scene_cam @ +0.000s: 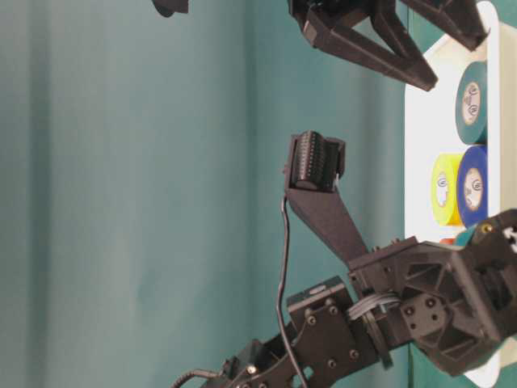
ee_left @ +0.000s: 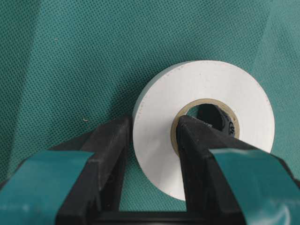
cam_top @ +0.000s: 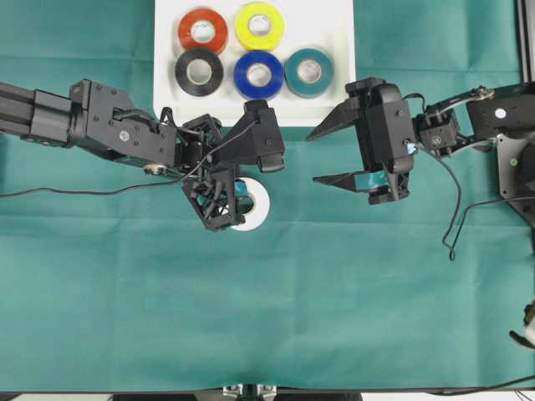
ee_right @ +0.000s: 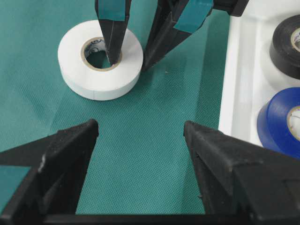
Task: Put the tape alternately from left to right into the white case.
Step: 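Lower the left gripper onto the white tape roll and grip it, then lift the white roll with the left gripper into the tray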
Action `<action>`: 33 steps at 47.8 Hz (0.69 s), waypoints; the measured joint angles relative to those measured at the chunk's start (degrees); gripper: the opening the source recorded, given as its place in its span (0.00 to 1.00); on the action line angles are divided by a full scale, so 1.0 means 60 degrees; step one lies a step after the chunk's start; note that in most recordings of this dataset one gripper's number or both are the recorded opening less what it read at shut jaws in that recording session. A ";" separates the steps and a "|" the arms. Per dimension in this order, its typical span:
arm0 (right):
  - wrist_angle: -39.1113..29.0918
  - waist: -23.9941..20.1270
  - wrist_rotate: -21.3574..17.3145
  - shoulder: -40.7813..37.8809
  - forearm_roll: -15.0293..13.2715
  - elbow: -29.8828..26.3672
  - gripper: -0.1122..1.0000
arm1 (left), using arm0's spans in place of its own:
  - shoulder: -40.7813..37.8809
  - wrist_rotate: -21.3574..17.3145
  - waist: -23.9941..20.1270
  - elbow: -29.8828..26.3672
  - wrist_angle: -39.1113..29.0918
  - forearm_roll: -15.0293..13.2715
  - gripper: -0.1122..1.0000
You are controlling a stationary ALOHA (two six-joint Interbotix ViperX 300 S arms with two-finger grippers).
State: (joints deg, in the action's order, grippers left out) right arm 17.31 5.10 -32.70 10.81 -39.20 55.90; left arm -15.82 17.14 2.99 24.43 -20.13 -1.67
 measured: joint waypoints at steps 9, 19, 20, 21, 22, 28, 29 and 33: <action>0.0000 0.0000 0.0000 0.0000 0.0000 0.0000 0.82 | 0.0498 -0.0044 0.0059 0.0000 -0.0234 0.0015 0.07; 0.0000 0.0000 0.0000 0.0000 0.0000 0.0000 0.82 | 0.1216 -0.0088 0.0073 0.0000 -0.0337 0.0015 0.07; 0.0000 0.0000 0.0000 0.0000 -0.0015 0.0000 0.82 | 0.1289 -0.0088 0.0073 0.0000 -0.0366 0.0015 0.07; 0.0000 -0.0015 0.0000 0.0000 0.0000 0.0000 0.82 | 0.1348 -0.0088 0.0073 -0.0015 -0.0396 0.0015 0.07; 0.0000 0.0000 0.0000 0.0000 0.0000 0.0000 0.82 | 0.1406 -0.0088 0.0073 0.0000 -0.0439 0.0015 0.07; 0.0000 0.0000 0.0000 0.0000 0.0000 0.0000 0.82 | 0.1699 -0.0088 0.0073 0.0000 -0.0645 0.0015 0.07; 0.0000 0.0000 0.0000 0.0000 0.0000 0.0000 0.82 | 0.1743 -0.0088 0.0073 0.0000 -0.0688 0.0029 0.07; 0.0000 -0.0015 0.0000 0.0000 0.0000 0.0000 0.82 | 0.1875 -0.0088 0.0073 0.0000 -0.0806 0.0015 0.07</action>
State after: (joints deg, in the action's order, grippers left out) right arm 17.31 5.01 -32.70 10.81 -39.20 55.90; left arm -4.57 16.61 3.43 24.43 -24.96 -1.58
